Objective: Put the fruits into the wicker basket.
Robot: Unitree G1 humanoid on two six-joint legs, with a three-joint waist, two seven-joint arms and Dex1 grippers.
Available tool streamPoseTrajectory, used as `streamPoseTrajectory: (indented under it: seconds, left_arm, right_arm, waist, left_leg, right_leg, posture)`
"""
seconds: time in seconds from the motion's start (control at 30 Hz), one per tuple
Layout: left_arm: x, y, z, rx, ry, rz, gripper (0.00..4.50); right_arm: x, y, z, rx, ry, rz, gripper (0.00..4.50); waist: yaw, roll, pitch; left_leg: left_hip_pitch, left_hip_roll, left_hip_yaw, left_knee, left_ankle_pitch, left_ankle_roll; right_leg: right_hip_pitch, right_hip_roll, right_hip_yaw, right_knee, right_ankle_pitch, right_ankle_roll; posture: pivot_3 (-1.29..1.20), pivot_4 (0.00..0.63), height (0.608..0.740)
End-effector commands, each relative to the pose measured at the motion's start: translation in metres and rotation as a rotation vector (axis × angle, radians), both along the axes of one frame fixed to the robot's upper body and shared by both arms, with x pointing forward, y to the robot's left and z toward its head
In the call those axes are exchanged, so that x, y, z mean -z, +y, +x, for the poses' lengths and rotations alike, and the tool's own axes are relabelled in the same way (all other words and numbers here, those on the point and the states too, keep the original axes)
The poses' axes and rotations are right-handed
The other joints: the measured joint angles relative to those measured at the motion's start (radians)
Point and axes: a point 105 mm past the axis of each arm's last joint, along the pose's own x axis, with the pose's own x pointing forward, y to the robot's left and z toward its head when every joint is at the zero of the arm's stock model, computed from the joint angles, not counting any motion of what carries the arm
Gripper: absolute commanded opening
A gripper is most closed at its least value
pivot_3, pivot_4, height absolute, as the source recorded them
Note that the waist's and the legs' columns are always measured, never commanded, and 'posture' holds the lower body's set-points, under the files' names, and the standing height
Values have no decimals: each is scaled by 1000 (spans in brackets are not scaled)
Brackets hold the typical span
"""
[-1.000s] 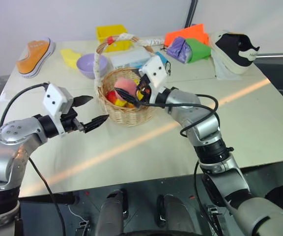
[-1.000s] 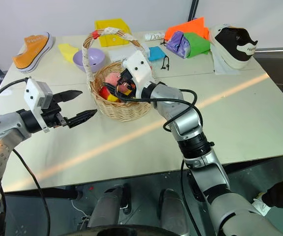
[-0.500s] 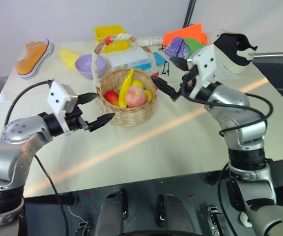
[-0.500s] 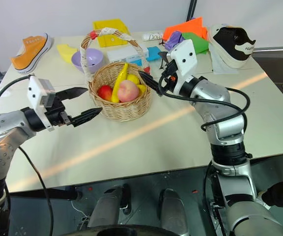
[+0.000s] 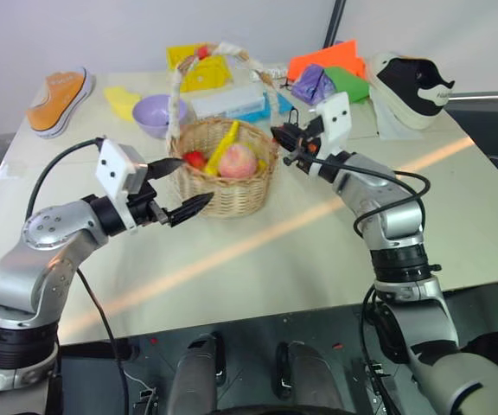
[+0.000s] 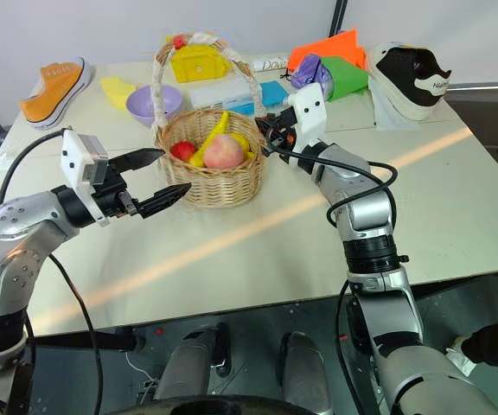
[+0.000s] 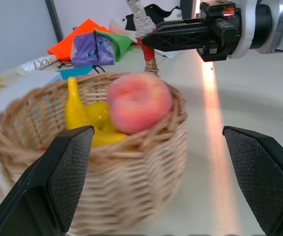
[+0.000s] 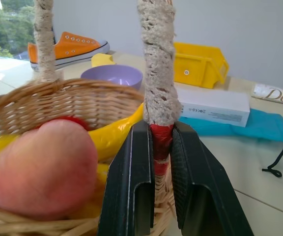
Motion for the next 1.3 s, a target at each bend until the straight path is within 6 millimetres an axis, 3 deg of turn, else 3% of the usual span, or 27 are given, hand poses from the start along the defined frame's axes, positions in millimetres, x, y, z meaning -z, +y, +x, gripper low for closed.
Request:
streamPoseTrajectory:
  seconds: [0.03, 0.2, 0.27, 0.43, 0.57, 0.63, 0.7, 0.83, 1.03, 1.17, 1.3]
  left_arm:
    - [-9, -3, -4, 15, -53, 6, 4500]
    - [-9, -4, -2, 24, -55, 7, 4500]
    - [-9, -5, -1, 29, -55, 6, 4500]
    - [-7, -11, 4, 63, -52, 2, 4500]
    - [-7, -14, 9, 69, -59, 0, 4500]
    - [-8, -13, 10, 67, -63, -3, 4500]
    - [-7, -12, 11, 62, -64, -1, 4500]
    - [-2, -5, 13, 23, -45, -5, 4500]
    - [16, 14, 17, -65, 18, 3, 4500]
    - [57, 63, 19, -277, 117, -28, 4500]
    - [79, 82, 12, -366, 134, -19, 4500]
  right_arm:
    - [-41, -34, -9, 76, -137, 52, 12]
    - [-60, -118, -20, 307, -210, 21, 12]
    - [-62, -137, -23, 360, -216, 13, 12]
    - [-47, -232, -34, 663, -182, 2, 12]
    - [-33, -267, -38, 783, -169, 29, 12]
    - [-28, -272, -38, 794, -155, 31, 1018]
    - [-25, -271, -39, 790, -157, 7, 1695]
    - [-28, -269, -47, 812, -205, -85, 3656]
    - [-33, -259, -68, 729, -263, -75, 3656]
    - [20, -213, -104, 390, -79, -102, 3656]
    - [64, -167, -122, 157, 74, -199, 3656]
  waist:
    - [5, 0, 0]
    - [13, 0, 0]
    - [7, 0, 0]
    - [6, 0, 0]
    - [4, 1, 0]
    - [1, 1, 1]
    - [-2, 2, 1]
    - [2, 2, 1]
    - [7, 2, 1]
    - [9, 2, -1]
    - [3, 3, 0]
  left_leg:
    - [0, 0, 0, 0, 0, 0]
    - [-1, -1, 0, 1, 0, 0]
    - [-1, -1, 0, 1, 0, 0]
    - [0, 0, 0, -1, 0, 0]
    - [0, -1, 1, 0, 0, 0]
    - [0, -1, 1, 0, 0, 1]
    - [0, 0, 1, 0, 0, 1]
    - [1, 0, 1, 0, 0, 1]
    - [1, -1, 0, 1, 0, 1]
    - [2, 0, -2, -1, 0, 1]
    - [4, 0, -2, -1, -1, 1]
  right_leg:
    - [0, 0, 0, 0, 0, 0]
    - [1, -1, 0, -2, 0, -1]
    - [1, -1, 0, -2, 0, -1]
    - [0, 0, 0, -1, 0, 0]
    - [1, 0, 0, -1, 0, 0]
    - [1, 0, 1, -1, 0, 0]
    - [1, 0, 1, -1, 0, 0]
    - [1, 0, 1, -1, 0, 1]
    - [2, 0, 1, -1, 0, 1]
    - [4, 0, 0, -2, -1, 2]
    - [4, -1, 1, -2, -2, 1]
  posture:
    - [0, 150, 740]
    - [0, 150, 740]
    - [0, 150, 740]
    - [0, 150, 740]
    - [0, 150, 740]
    - [0, 150, 740]
    - [0, 150, 740]
    - [0, 150, 740]
    - [0, 150, 740]
    - [0, 150, 740]
    - [0, 150, 740]
